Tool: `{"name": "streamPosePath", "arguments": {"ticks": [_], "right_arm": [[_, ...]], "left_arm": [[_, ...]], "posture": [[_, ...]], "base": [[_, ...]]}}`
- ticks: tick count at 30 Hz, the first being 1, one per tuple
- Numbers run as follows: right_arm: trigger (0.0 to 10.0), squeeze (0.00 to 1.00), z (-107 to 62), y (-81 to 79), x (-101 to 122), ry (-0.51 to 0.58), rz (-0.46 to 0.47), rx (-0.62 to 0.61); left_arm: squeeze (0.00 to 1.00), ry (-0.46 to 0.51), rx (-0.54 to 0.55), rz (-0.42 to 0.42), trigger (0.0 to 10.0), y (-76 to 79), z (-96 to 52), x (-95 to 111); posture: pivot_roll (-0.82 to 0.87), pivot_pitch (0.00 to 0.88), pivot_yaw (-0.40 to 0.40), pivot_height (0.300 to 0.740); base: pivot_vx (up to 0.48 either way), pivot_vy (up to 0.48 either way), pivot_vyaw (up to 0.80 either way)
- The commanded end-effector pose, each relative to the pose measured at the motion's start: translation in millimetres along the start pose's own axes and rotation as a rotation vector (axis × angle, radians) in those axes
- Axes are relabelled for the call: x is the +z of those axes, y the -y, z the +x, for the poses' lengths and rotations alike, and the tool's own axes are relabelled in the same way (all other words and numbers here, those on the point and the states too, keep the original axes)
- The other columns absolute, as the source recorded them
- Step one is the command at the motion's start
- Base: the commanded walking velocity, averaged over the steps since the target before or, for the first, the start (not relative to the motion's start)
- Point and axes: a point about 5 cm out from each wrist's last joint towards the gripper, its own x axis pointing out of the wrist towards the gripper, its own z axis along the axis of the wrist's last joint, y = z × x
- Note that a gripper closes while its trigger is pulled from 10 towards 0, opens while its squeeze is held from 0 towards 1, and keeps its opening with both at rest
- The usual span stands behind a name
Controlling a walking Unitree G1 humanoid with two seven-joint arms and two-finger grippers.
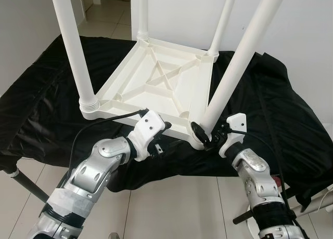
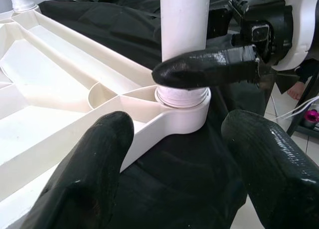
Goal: Building children table
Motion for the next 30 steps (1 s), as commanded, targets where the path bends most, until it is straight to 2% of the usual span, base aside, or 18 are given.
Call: {"name": "streamPosePath", "arguments": {"ticks": [1, 6, 7, 8, 24, 25, 26, 27, 30], "right_arm": [[10.0, 0.0, 0.2, 3.1, -2.1, -0.02, -0.012, 0.042], [10.0, 0.0, 8.8, 1.9, -5.2, -0.05, -0.014, 0.147], [4.1, 0.0, 12.1, 1.2, -5.9, -0.053, -0.02, 0.166], [0.0, 0.0, 14.0, 1.2, -7.0, -0.058, -0.023, 0.175], [0.0, 0.0, 10.5, 8.5, -12.1, -0.065, 0.007, 0.178], [3.0, 0.0, 10.2, 8.7, -11.9, -0.061, 0.011, 0.168], [3.0, 0.0, 10.2, 8.7, -11.9, -0.061, 0.011, 0.168], [10.0, 0.0, 10.7, 7.8, -9.5, -0.036, 0.031, 0.145], [10.0, 0.0, 10.7, 6.9, -7.6, -0.019, 0.036, 0.124]], "left_arm": [[0.0, -0.002, -0.014, 0.008, 10.0, -0.3, 0.1, -0.8], [0.0, -0.004, -0.014, 0.012, 10.0, -1.3, -0.9, -0.4], [0.0, -0.007, -0.013, 0.014, 10.0, -1.9, -1.4, -0.4], [0.0, -0.009, -0.009, 0.015, 10.0, -2.7, -1.9, -0.4], [0.0, -0.006, 0.002, 0.018, 10.0, -5.0, -3.2, 0.4], [0.0, -0.006, 0.002, 0.018, 10.0, -5.3, -2.9, 0.4], [0.0, -0.006, 0.002, 0.018, 10.0, -5.3, -2.9, 0.4], [0.0, -0.01, 0.0, 0.018, 10.0, -6.0, -2.5, -0.7], [0.0, -0.012, -0.002, 0.018, 10.0, -5.9, -2.1, -1.2]], "posture": [[0.05, 0.0, -0.082, 0.74], [0.05, 0.002, -0.08, 0.74], [0.06, 0.002, -0.081, 0.74], [0.06, 0.002, -0.082, 0.74], [0.05, 0.006, -0.084, 0.74], [0.05, 0.005, -0.082, 0.74], [0.05, 0.005, -0.082, 0.74], [0.04, 0.006, -0.075, 0.74], [0.03, 0.007, -0.071, 0.74]], "base": [[0.0, 0.0, 0.0], [0.0, 0.0, 0.0], [0.0, 0.0, 0.0], [0.0, 0.0, 0.0], [0.0, 0.0, 0.0], [0.0, 0.0, 0.0], [0.0, 0.0, 0.0], [0.0, 0.0, 0.0], [0.0, 0.0, 0.0]]}}
